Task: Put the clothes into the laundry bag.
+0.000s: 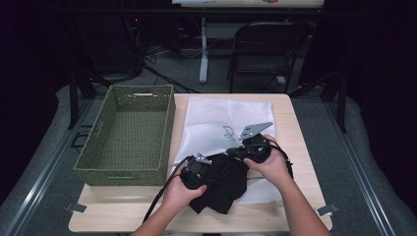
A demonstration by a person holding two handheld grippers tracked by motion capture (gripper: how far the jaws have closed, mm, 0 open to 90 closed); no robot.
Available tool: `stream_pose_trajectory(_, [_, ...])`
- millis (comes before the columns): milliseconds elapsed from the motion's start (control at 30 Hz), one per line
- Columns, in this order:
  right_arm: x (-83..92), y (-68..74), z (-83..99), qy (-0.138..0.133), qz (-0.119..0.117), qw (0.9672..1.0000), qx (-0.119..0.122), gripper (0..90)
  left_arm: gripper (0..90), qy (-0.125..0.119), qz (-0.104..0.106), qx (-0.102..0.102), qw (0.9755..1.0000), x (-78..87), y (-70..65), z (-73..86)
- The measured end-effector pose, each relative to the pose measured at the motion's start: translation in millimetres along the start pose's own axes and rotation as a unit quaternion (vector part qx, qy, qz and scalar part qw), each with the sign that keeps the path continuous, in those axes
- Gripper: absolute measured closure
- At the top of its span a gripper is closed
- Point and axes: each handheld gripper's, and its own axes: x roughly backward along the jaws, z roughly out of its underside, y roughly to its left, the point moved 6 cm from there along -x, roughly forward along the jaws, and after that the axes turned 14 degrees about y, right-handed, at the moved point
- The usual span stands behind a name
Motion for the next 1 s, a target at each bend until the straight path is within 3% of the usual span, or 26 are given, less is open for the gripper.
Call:
stream_pose_trajectory(67, [-0.3,0.5,-0.3,-0.001,0.001,1.0,0.003,89.3,72.1,-0.002,0.0,-0.002,1.0,1.4,-0.8,-1.4])
stream_pose_trajectory(233, [-0.7,2.1,-0.5,0.001,-0.001,1.0,0.002,89.3,72.9,-0.016,0.015,0.014,0.9997,2.1,-0.2,-7.7])
stream_pose_trajectory(500, [1.4,3.7,-1.7,-0.005,-0.003,1.0,0.004,89.3,73.4,-0.02,0.012,0.019,0.9995,2.8,0.8,-21.3])
stream_pose_trajectory(1000, [4.1,5.2,-3.0,-0.011,-0.006,0.9999,0.005,89.3,73.4,-0.036,0.013,0.047,0.9981,-2.6,8.5,-41.4])
